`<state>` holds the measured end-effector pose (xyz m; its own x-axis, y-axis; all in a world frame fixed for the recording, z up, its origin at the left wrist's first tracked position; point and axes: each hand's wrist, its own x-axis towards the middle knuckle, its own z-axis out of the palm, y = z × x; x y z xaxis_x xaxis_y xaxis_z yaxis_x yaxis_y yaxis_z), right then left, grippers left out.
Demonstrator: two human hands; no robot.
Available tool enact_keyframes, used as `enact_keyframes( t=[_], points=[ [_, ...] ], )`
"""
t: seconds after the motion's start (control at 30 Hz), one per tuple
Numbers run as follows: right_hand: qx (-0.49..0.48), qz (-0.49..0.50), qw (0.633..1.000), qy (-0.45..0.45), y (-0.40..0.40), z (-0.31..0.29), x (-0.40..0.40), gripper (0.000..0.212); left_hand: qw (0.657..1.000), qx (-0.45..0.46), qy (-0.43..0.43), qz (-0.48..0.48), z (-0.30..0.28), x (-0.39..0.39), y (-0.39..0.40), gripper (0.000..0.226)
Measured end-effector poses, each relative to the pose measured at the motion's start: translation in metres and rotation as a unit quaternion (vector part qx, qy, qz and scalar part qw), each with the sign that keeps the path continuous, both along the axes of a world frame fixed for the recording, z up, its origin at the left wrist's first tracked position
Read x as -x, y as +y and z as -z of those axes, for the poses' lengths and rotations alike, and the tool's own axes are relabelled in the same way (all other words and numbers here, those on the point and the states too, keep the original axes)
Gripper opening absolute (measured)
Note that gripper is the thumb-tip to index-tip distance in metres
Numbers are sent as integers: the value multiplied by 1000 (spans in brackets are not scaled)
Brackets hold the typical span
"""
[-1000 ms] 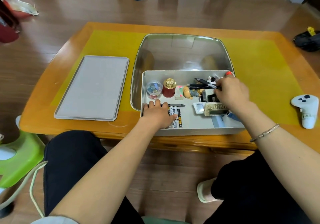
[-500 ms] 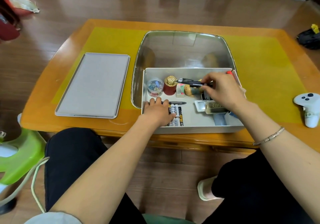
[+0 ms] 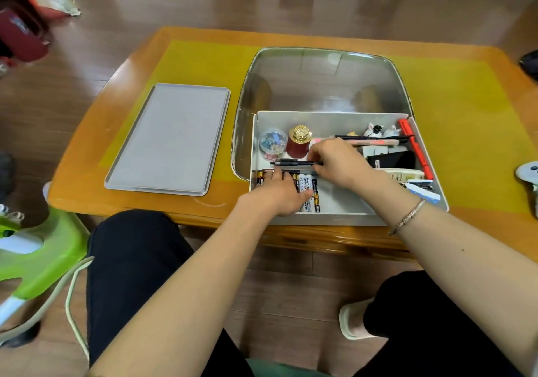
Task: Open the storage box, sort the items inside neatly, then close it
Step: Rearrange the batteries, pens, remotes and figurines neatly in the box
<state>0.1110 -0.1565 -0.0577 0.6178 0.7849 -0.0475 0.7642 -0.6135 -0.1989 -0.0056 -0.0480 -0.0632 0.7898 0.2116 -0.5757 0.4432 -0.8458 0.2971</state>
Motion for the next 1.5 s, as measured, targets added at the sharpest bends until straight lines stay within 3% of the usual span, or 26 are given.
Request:
enact_keyframes(
  t=[0.3, 0.93, 1.1, 1.23, 1.33, 1.5],
  points=[
    [28, -5, 1000, 5, 13, 8, 1, 25, 1000, 9, 2, -10, -3, 3, -3, 81],
    [-40, -13, 998, 50, 13, 13, 0, 23, 1000, 0, -2, -26, -2, 1, -8, 79],
    [-76, 21, 996, -46, -11, -9, -16, 15, 998, -22, -50, 5, 3, -3, -7, 77],
    [3, 57, 990, -126, -34, -20, -31, 25, 995, -59, -67, 35, 6, -13, -7, 77],
    [57, 69, 987, -136, -44, -18, -35, 30, 994, -71, -62, 47, 10, -18, -7, 75],
    [37, 73, 986, -142, -50, -14, -37, 22, 991, -101, -62, 55, 16, -20, -6, 74]
  ],
)
